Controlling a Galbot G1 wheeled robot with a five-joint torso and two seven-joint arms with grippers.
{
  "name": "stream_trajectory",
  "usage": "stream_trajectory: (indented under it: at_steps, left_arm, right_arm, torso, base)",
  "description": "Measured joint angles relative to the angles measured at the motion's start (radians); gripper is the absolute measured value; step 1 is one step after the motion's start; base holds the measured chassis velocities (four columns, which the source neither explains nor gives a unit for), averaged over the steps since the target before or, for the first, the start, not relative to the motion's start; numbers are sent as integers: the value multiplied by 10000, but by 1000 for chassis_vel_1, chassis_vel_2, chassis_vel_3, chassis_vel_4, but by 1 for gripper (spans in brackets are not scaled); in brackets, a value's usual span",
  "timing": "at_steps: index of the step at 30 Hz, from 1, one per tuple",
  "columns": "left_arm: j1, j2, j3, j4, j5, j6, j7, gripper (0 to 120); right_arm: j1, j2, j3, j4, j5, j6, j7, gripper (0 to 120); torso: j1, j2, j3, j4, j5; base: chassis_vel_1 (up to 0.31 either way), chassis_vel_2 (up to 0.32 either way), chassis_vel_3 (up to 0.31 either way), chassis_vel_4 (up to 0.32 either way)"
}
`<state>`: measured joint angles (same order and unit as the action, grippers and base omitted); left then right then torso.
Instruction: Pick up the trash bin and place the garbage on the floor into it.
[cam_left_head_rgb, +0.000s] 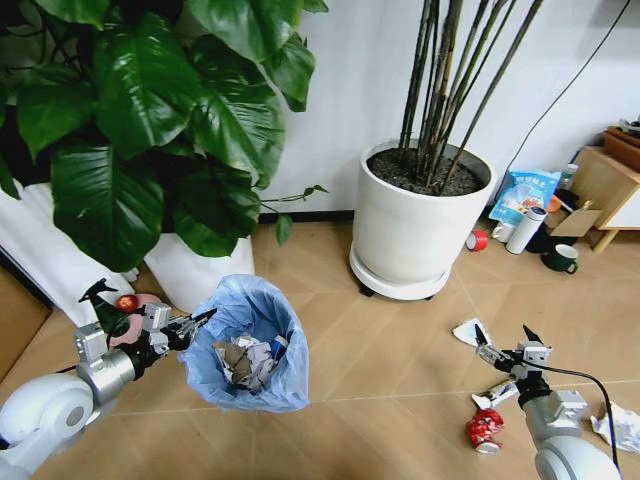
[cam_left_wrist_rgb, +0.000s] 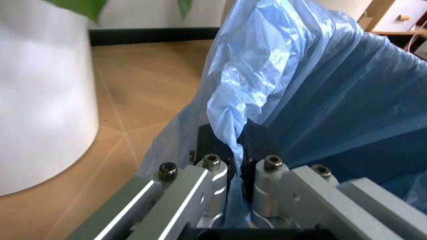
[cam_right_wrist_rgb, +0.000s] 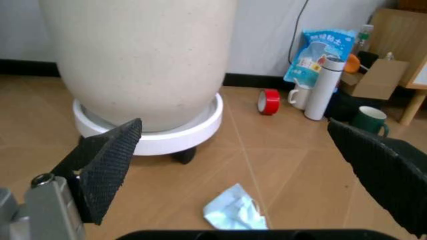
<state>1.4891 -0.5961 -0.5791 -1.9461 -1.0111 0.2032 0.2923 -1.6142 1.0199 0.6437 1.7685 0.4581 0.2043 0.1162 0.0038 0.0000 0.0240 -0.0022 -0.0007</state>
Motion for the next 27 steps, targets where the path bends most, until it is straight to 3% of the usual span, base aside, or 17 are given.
stream_trajectory:
  at_steps: [18,27]
  left_arm:
    - [-46,-26,57,21,-23,9,-27,0]
    - [-19,3,68,44,-50,22,-45,0]
  right_arm:
    - [72,-101,-208,-198,26,131,-89,100]
    - [401,-295,-1176,-412,87,295,404,100]
  torso:
    - [0,0,0,-3,0]
    - [0,0,0,-1,-2]
  base:
    - [-132,-118,129,118]
    - [-64,-63,69,43]
